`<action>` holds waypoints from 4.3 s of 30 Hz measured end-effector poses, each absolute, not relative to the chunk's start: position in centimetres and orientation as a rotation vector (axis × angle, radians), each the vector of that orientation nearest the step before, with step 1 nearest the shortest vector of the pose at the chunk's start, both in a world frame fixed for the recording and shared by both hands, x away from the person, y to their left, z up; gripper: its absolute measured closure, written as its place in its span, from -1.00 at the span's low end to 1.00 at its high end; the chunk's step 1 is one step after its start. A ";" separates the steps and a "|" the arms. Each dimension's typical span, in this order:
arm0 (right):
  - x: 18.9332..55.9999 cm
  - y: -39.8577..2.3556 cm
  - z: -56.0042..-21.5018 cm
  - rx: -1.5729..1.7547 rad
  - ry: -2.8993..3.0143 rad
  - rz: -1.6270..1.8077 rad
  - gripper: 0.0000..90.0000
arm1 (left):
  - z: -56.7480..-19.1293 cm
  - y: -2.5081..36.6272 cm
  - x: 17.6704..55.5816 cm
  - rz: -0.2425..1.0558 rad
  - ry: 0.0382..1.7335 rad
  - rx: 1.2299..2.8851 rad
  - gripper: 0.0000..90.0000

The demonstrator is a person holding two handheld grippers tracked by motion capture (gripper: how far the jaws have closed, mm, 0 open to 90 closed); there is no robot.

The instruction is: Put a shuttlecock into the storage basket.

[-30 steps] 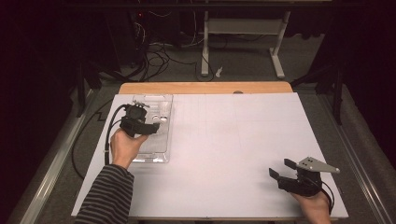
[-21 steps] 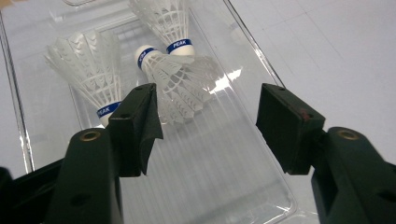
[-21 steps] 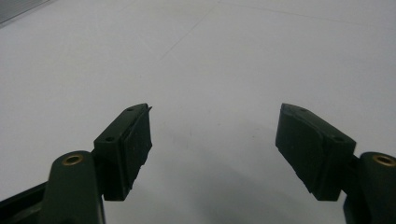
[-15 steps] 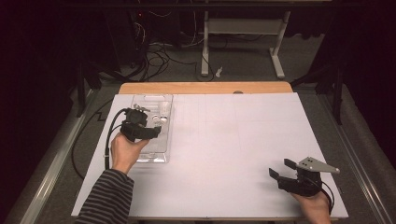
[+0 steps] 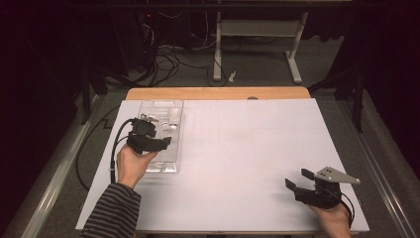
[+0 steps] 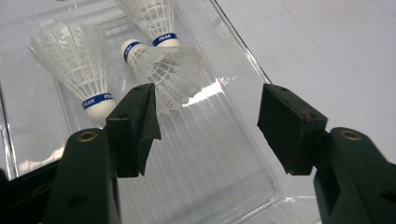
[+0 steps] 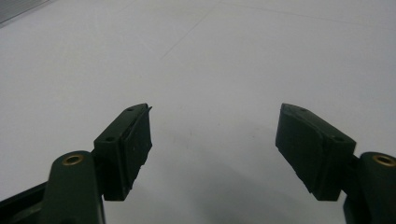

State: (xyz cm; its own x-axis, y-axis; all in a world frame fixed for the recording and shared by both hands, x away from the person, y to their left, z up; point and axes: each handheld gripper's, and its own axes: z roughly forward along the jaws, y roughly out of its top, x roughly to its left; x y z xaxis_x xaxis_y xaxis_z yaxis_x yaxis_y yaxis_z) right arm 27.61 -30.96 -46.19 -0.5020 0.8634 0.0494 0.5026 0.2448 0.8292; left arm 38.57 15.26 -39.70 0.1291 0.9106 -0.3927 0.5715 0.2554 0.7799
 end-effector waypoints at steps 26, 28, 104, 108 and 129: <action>27.6 -31.0 -46.2 1.249 2.103 1.160 -0.39 | -39.8 15.4 36.9 0.423 1.521 1.416 -0.16; 27.6 -30.9 -46.2 1.248 2.103 1.160 -0.39 | -39.9 15.4 36.8 0.422 1.520 1.416 -0.16; 27.6 -30.9 -46.2 1.248 2.103 1.161 -0.39 | -40.3 16.5 32.2 0.363 1.442 1.290 -0.23; 27.6 -30.9 -46.2 1.248 2.104 1.160 -0.39 | -40.4 16.6 32.0 0.365 1.440 1.288 -0.25; 27.6 -30.9 -46.2 1.250 2.103 1.160 -0.39 | -40.9 17.3 30.7 0.357 1.423 1.250 -0.28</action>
